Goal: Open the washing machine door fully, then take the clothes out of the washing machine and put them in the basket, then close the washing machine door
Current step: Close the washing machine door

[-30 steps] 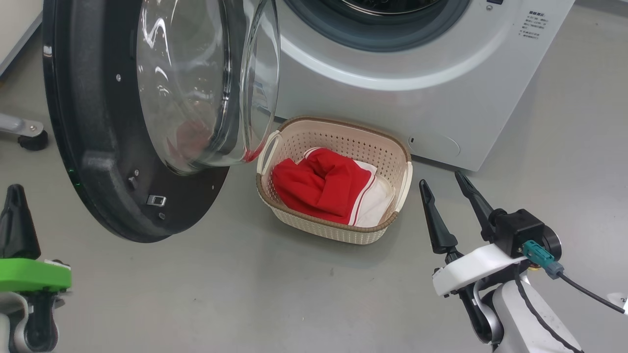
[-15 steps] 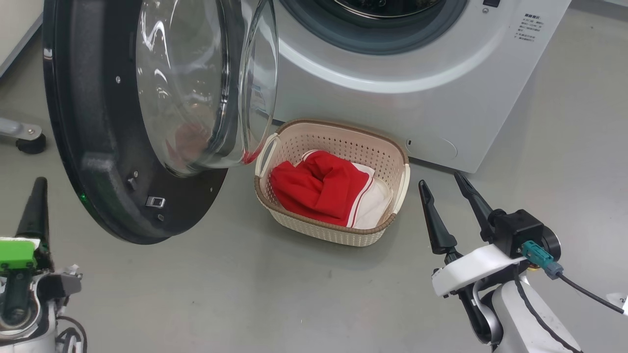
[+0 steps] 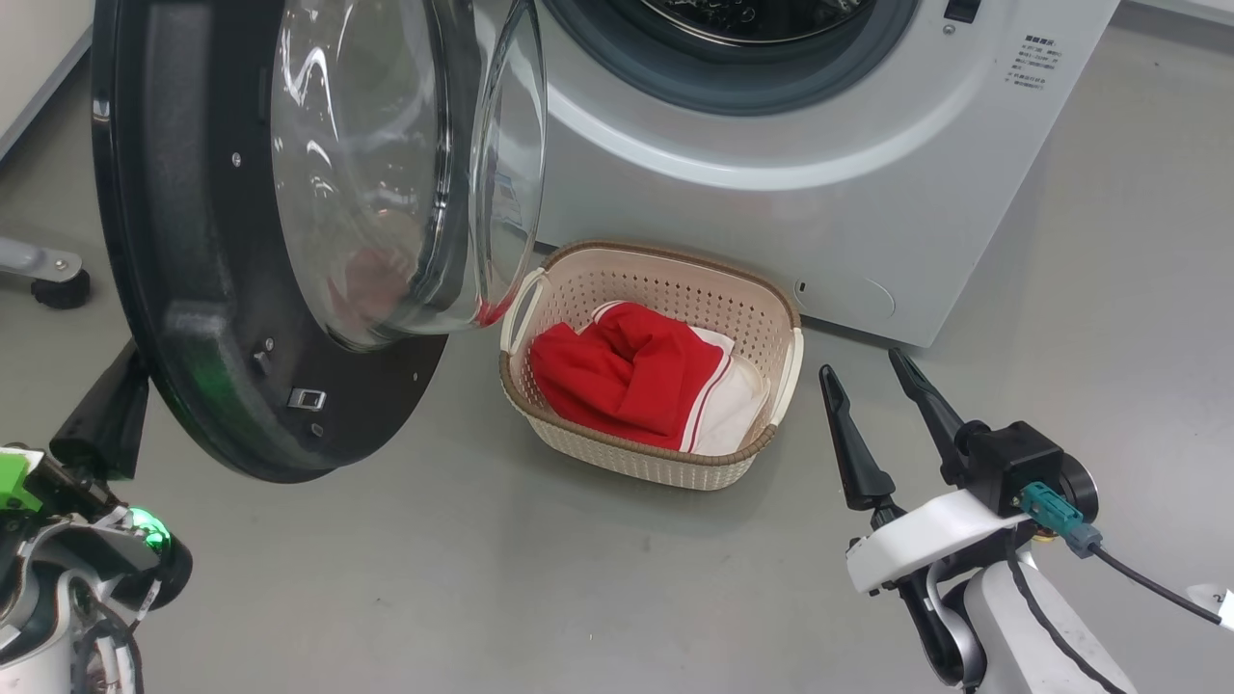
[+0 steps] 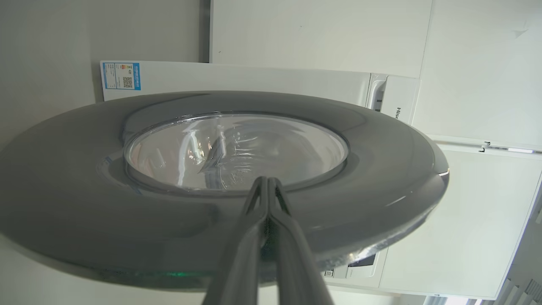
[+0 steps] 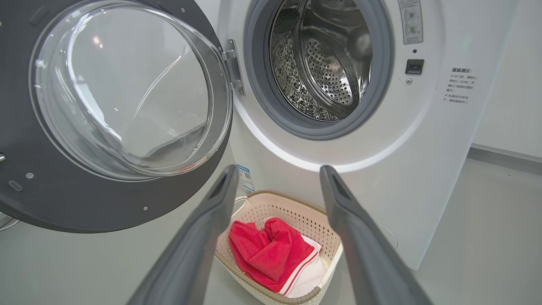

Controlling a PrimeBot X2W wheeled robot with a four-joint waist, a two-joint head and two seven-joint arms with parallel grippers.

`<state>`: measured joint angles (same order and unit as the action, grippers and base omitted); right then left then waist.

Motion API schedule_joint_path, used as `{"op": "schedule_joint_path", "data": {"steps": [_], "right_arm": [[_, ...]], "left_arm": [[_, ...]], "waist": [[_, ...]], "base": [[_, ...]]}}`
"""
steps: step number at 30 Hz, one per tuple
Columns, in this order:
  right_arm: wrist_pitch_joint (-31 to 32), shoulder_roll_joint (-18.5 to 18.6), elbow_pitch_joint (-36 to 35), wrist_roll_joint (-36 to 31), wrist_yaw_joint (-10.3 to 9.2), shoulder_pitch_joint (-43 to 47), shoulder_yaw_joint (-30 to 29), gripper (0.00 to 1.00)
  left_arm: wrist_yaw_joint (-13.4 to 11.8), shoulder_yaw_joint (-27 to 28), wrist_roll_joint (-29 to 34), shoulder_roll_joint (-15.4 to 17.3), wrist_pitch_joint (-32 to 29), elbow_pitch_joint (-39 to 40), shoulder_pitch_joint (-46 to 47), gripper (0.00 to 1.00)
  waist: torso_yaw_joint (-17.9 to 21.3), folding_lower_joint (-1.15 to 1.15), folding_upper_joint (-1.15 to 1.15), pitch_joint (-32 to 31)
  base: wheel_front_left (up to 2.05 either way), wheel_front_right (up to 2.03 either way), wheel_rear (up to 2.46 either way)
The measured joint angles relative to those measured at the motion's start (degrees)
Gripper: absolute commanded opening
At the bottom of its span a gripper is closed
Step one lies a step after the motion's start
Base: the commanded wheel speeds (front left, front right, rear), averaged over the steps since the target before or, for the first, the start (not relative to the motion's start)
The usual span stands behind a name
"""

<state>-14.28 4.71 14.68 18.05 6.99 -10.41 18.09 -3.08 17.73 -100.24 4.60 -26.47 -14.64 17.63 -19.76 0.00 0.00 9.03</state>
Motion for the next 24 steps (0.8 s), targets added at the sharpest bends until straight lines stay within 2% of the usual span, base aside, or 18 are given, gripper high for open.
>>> {"op": "schedule_joint_path", "data": {"steps": [2, 6, 24], "right_arm": [[0.0, 0.0, 0.0, 0.0, 0.0, 0.1, 0.04, 1.0], [0.0, 0.01, 0.01, 0.0, 0.0, 0.13, 0.12, 1.0], [0.0, -0.13, -0.01, -0.01, 0.0, -0.24, 1.14, 1.0]], "left_arm": [[-1.47, 0.01, -2.01, 0.01, -2.4, 0.75, 0.01, 0.0], [-2.24, -0.27, -2.57, 0.23, -4.47, 1.69, -0.01, 0.0], [-3.23, -1.78, -8.57, -0.21, -11.26, 7.03, -1.75, 0.0]], "waist": [[-0.03, 0.0, 0.0, -0.07], [-0.06, 0.0, 0.0, -0.01], [2.98, 0.0, 0.0, 1.74]], "base": [[0.0, 0.0, 0.0], [0.0, 0.0, 0.0], [0.0, 0.0, 0.0]]}}
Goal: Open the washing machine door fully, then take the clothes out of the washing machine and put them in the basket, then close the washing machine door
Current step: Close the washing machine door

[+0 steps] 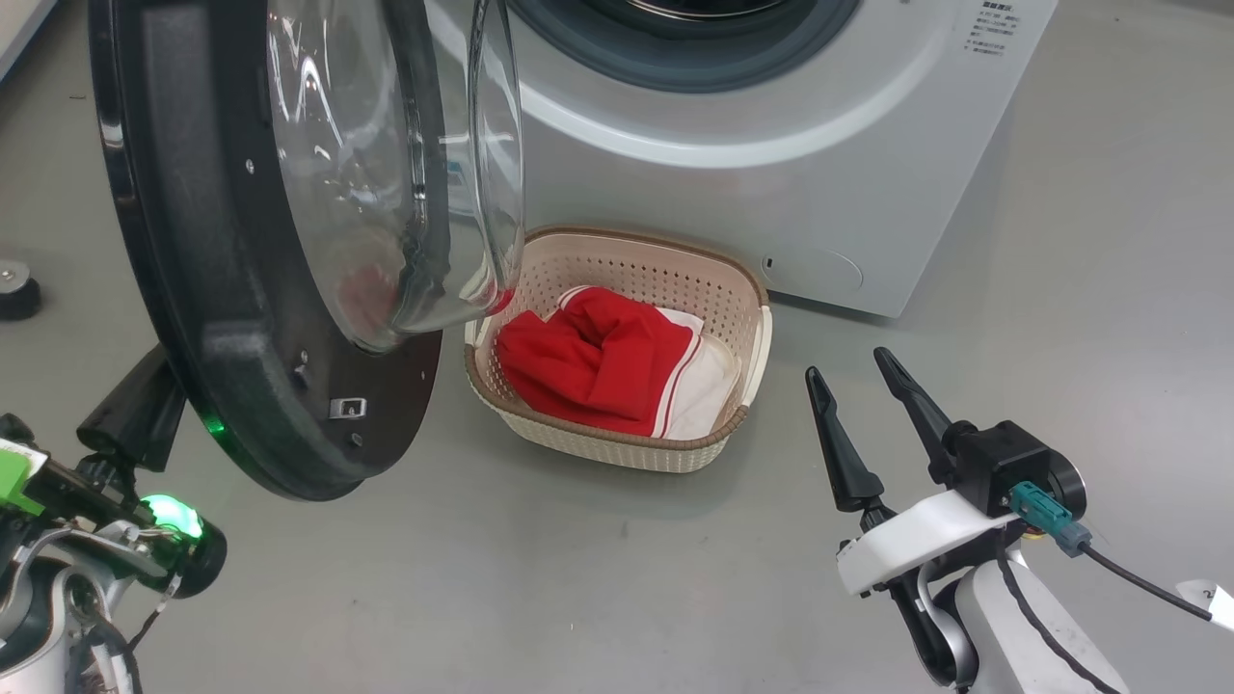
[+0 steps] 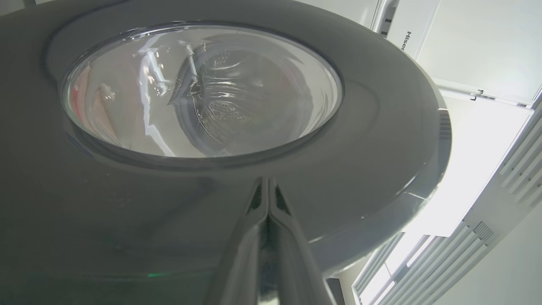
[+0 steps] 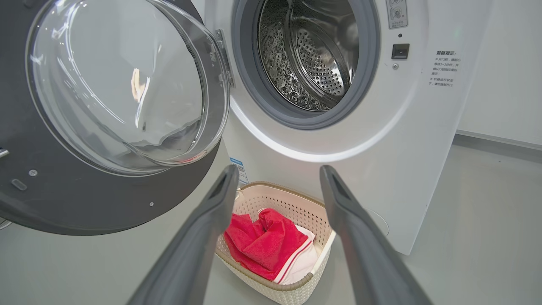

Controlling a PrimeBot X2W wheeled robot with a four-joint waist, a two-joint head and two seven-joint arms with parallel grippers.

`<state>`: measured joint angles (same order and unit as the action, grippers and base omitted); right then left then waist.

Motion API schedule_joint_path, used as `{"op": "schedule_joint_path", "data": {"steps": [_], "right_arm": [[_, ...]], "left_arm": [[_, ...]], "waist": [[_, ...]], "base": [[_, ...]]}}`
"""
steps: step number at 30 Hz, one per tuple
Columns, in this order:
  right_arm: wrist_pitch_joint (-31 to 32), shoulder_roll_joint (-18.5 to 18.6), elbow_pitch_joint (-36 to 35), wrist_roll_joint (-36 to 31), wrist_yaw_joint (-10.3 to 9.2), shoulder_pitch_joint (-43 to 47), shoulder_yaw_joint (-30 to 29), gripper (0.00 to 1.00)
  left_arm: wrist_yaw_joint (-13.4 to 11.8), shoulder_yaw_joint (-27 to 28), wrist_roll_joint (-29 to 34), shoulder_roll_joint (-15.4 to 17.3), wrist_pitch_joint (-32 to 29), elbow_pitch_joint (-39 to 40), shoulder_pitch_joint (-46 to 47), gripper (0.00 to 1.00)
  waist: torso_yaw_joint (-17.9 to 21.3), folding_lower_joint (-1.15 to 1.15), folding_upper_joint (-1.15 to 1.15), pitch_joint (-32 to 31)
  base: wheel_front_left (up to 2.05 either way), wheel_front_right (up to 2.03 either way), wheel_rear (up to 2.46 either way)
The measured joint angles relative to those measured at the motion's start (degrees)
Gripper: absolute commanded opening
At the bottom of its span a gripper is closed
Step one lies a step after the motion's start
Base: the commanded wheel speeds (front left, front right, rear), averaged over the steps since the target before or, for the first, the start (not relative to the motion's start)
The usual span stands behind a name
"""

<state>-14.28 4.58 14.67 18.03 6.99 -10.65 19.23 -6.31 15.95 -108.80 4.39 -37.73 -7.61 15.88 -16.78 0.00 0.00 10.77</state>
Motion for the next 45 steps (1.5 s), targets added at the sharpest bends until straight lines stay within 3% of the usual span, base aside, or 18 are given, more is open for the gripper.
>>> {"op": "schedule_joint_path", "data": {"steps": [7, 24, 45], "right_arm": [[0.0, -0.04, 0.01, 0.0, 0.0, -0.46, 0.03, 1.0], [0.0, -0.49, -0.1, 0.01, 0.0, -0.75, 0.48, 1.0], [0.0, -1.0, -1.66, 0.01, 0.0, -1.91, 0.55, 1.0]], "left_arm": [[-0.52, -0.64, -4.97, -1.81, -1.15, 2.31, -0.34, 0.0], [-0.56, -8.27, -5.12, -1.88, -2.45, 5.39, -2.81, 0.0], [-0.96, -9.82, -7.69, -2.11, 5.46, 1.72, 1.02, 0.0]], "waist": [[2.15, 0.0, 0.0, 0.45], [8.76, 0.0, 0.0, 1.03], [19.28, 0.0, 0.0, 4.64]], "base": [[0.0, 0.0, 0.0], [0.0, 0.0, 0.0], [0.0, 0.0, 0.0]]}}
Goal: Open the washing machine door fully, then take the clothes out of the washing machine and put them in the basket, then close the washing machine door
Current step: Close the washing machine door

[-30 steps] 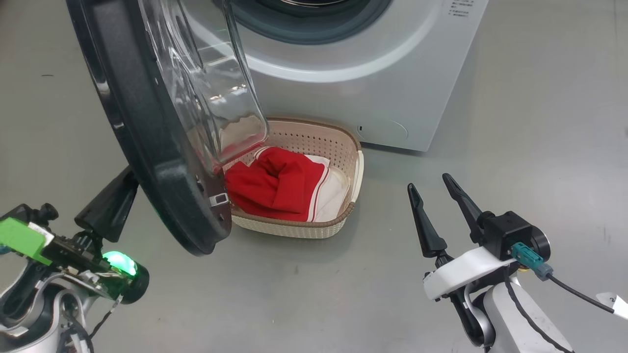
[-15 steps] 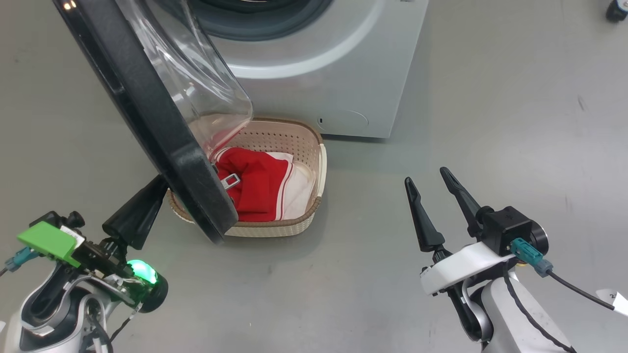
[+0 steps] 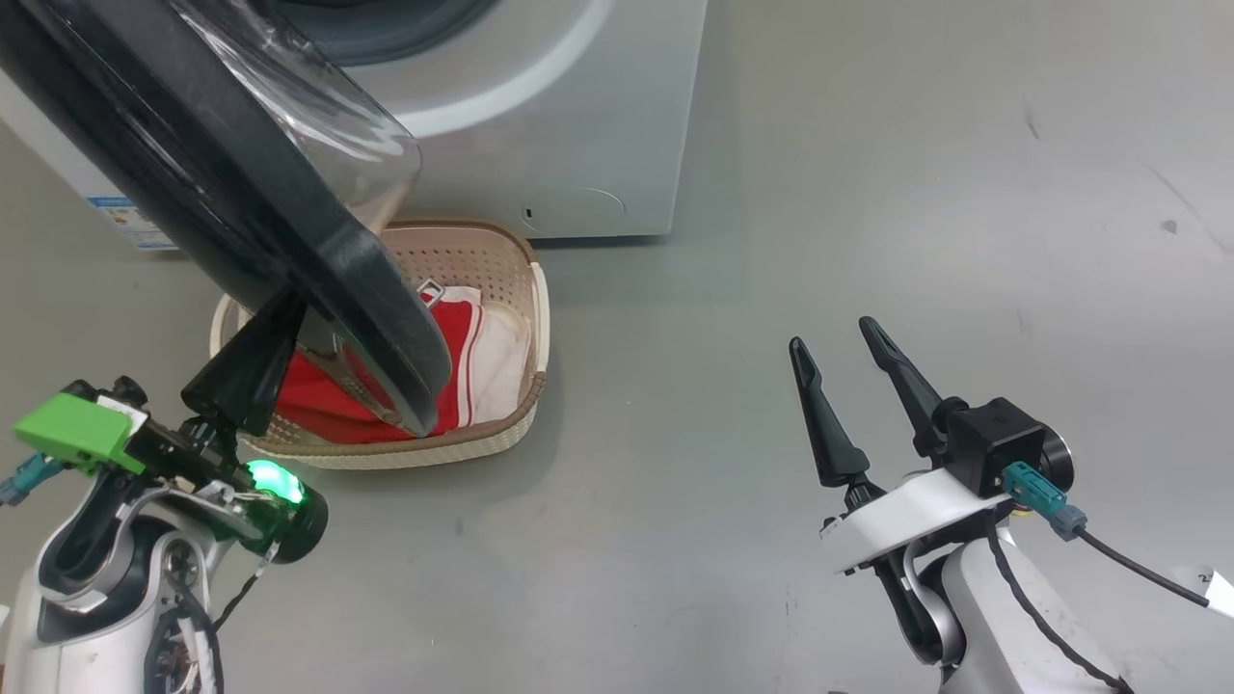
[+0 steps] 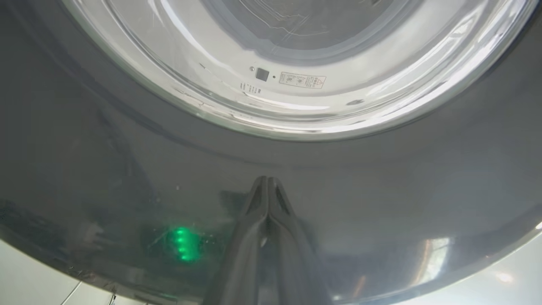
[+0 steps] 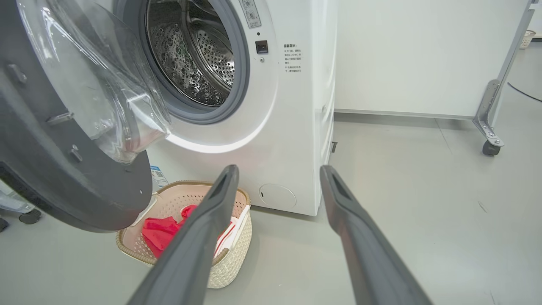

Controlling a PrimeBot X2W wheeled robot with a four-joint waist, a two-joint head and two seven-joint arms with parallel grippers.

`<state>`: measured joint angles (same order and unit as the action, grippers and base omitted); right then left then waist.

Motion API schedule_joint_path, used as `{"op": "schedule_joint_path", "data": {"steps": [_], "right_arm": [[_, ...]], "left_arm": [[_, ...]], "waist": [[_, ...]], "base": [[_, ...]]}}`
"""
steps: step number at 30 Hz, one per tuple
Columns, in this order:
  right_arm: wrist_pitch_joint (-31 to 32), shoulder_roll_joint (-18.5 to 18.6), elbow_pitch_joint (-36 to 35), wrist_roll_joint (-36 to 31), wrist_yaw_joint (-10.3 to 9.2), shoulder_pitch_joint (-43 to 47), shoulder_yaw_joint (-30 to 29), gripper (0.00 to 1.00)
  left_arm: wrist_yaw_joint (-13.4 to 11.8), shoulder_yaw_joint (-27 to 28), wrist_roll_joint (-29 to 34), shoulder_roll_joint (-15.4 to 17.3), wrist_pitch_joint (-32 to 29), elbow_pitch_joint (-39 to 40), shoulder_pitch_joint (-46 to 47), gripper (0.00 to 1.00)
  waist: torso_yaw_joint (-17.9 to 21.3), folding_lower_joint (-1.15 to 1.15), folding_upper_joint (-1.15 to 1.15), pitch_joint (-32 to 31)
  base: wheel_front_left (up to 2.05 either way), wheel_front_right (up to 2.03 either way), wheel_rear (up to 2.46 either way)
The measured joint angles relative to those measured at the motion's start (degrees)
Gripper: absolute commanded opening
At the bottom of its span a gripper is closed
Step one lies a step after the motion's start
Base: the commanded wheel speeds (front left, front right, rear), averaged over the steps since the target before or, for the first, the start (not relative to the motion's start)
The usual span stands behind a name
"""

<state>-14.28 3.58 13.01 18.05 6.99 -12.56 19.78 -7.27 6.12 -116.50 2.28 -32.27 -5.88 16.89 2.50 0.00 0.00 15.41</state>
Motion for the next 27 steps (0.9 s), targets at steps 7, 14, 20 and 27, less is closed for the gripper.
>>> {"op": "schedule_joint_path", "data": {"steps": [7, 14, 20, 27], "right_arm": [[0.0, -0.1, -0.6, 0.03, 0.0, -0.17, -0.02, 1.0], [0.0, -0.23, -0.73, 0.11, 0.0, -0.19, 0.01, 1.0], [0.0, -0.32, -1.3, 0.2, -0.02, -0.19, -0.56, 1.0], [0.0, -0.38, -1.6, 0.54, -0.03, -0.16, -0.77, 1.0]], "left_arm": [[0.0, -0.46, 0.0, -0.03, 3.1, -1.02, 2.76, 0.0], [0.0, -0.83, -0.1, -0.08, 5.0, -1.85, 5.16, 0.0], [0.0, -1.88, -0.75, -0.14, 6.71, -3.39, 7.82, 0.0], [0.0, -2.8, -2.52, -0.27, 10.0, -5.17, 10.15, 0.0]], "waist": [[3.92, 0.0, 0.0, 1.66], [7.61, 0.0, 0.0, 3.12], [9.57, 0.0, 0.0, 4.16], [10.33, 0.0, 0.0, 4.57]], "base": [[0.0, 0.0, 0.0], [0.0, 0.0, 0.0], [0.0, 0.0, 0.0], [0.0, 0.0, 0.0]]}}
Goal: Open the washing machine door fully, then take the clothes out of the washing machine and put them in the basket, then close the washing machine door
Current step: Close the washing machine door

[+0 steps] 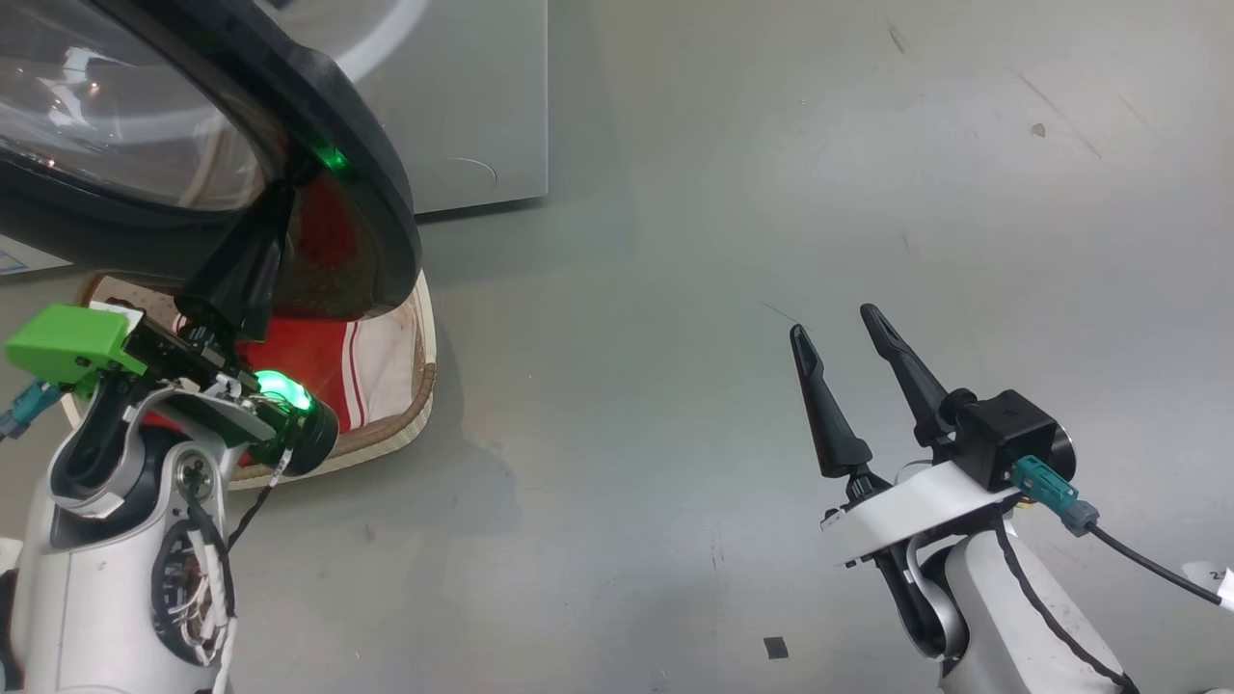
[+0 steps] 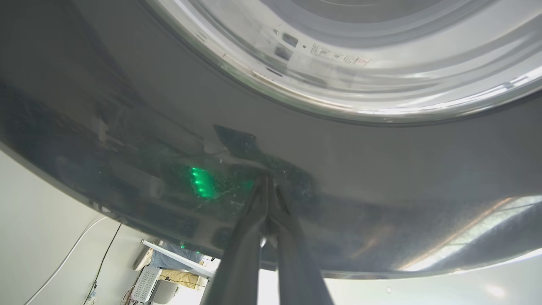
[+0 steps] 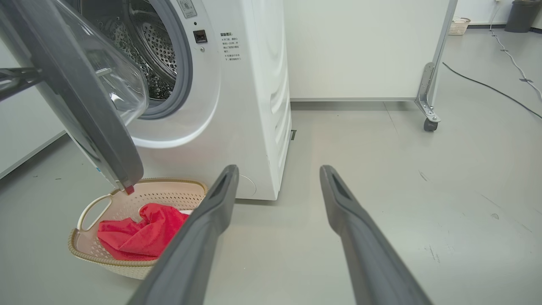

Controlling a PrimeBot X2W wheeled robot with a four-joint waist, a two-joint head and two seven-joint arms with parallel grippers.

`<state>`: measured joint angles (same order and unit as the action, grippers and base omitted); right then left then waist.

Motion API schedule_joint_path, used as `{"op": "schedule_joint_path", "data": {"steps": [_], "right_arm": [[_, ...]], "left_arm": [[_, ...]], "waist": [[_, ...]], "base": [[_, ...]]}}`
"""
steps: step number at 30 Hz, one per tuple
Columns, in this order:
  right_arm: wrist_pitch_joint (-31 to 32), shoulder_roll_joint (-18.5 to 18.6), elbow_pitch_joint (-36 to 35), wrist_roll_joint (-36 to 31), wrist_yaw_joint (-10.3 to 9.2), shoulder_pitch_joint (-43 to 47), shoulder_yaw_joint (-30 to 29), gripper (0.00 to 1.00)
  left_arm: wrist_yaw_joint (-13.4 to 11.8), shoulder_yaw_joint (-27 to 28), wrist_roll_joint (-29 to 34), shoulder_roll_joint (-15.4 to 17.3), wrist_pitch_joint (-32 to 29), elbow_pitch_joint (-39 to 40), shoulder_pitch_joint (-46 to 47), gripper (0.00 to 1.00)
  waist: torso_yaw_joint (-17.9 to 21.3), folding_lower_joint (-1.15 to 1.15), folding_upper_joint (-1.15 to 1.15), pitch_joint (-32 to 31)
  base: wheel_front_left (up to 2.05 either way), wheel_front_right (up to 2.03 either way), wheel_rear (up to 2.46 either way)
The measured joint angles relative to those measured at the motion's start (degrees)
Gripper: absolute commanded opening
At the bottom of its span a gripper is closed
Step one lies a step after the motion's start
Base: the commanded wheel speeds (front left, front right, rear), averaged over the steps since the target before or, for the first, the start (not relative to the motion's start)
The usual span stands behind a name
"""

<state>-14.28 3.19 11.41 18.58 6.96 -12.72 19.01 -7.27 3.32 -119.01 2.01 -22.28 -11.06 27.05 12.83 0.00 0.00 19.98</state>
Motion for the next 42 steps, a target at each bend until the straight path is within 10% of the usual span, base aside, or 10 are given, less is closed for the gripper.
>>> {"op": "schedule_joint_path", "data": {"steps": [17, 31, 42], "right_arm": [[0.0, -0.09, -0.31, 0.0, -0.04, 0.02, -2.19, 1.0], [0.0, -0.11, -0.23, -0.03, -0.04, 0.63, -4.66, 1.0], [0.0, 0.01, 0.16, -0.23, -0.03, 2.73, -5.63, 1.0]], "left_arm": [[1.87, -5.84, 5.08, 0.21, 2.14, -4.5, 1.12, 0.0], [12.22, -21.94, 41.1, 15.15, 8.32, -5.78, -4.39, 0.0], [12.58, -26.18, 64.07, 20.28, 24.29, -5.26, -4.98, 0.0]], "waist": [[-1.83, 0.0, 0.0, -1.1], [-7.91, 0.0, 0.0, -5.12], [-13.55, 0.0, 0.0, -8.38]], "base": [[0.0, 0.0, 0.0], [0.0, 0.0, 0.0], [0.0, 0.0, 0.0]]}}
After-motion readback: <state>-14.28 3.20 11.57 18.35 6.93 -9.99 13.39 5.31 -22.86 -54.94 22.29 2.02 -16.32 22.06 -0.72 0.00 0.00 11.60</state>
